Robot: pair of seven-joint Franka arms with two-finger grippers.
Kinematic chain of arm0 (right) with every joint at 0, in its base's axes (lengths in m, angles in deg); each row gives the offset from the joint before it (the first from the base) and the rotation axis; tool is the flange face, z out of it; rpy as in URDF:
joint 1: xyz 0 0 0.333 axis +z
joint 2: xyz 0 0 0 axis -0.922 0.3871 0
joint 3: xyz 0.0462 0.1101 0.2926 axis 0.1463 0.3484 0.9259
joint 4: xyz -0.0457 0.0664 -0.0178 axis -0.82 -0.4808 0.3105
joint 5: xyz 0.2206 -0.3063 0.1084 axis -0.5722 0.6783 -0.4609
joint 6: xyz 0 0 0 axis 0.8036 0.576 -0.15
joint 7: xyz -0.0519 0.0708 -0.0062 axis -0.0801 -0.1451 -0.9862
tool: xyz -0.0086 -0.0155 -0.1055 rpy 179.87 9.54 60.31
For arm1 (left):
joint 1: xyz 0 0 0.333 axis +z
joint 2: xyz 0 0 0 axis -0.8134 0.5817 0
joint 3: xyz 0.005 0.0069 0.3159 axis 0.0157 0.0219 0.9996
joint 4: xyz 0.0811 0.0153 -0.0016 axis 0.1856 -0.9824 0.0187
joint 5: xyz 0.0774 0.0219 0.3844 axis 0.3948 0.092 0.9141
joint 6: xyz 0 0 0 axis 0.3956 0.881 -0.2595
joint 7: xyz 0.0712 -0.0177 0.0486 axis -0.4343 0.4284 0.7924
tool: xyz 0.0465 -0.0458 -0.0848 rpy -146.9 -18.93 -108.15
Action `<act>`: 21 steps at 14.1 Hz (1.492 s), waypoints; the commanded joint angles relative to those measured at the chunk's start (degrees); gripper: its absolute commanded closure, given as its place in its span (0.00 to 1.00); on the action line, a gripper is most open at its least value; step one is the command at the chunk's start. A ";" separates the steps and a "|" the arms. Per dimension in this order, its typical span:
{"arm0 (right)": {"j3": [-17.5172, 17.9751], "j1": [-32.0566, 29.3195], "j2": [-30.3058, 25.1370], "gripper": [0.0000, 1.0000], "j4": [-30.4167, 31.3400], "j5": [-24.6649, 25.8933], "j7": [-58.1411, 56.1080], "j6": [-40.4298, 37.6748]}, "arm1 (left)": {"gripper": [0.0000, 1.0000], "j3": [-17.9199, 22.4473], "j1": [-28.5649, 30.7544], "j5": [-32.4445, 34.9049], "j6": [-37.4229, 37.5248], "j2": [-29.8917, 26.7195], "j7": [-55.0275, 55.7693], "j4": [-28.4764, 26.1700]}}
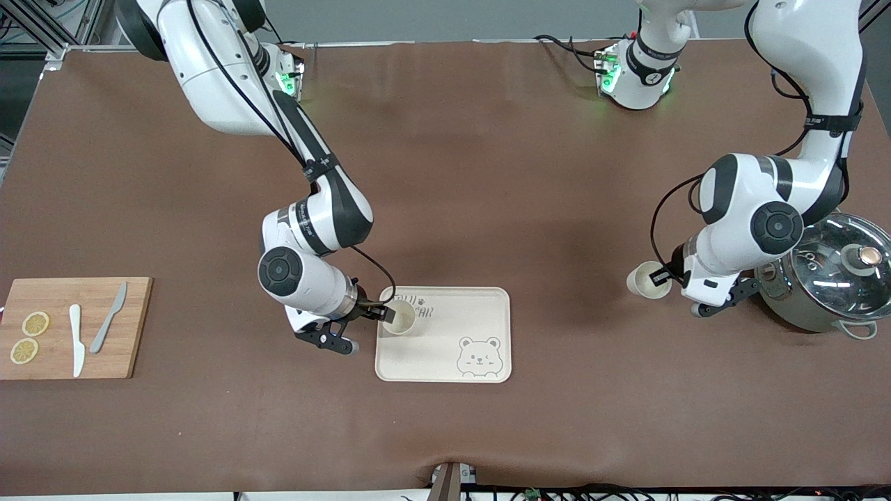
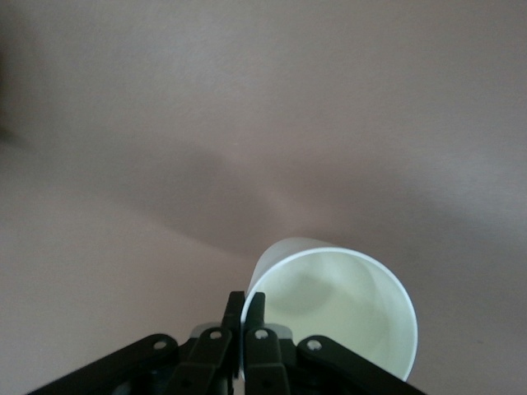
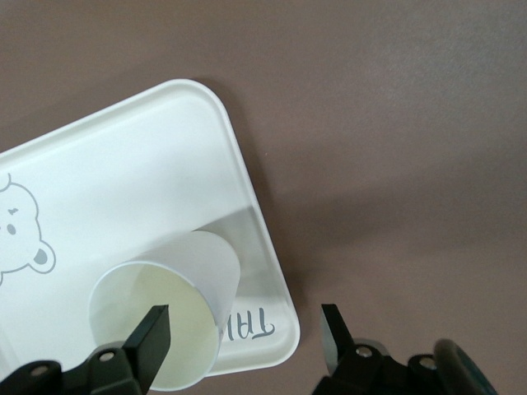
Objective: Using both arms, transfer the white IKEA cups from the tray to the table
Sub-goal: 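Place the cup with the left gripper while the right gripper grasps the other, then carry the cup with the right gripper while the left gripper opens and rises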
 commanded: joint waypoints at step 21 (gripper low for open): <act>-5.00 -13.46 -22.26 1.00 17.10 2.45 -25.14 -16.20 | 0.00 -5.08 0.77 -0.42 16.29 -3.47 0.30 11.32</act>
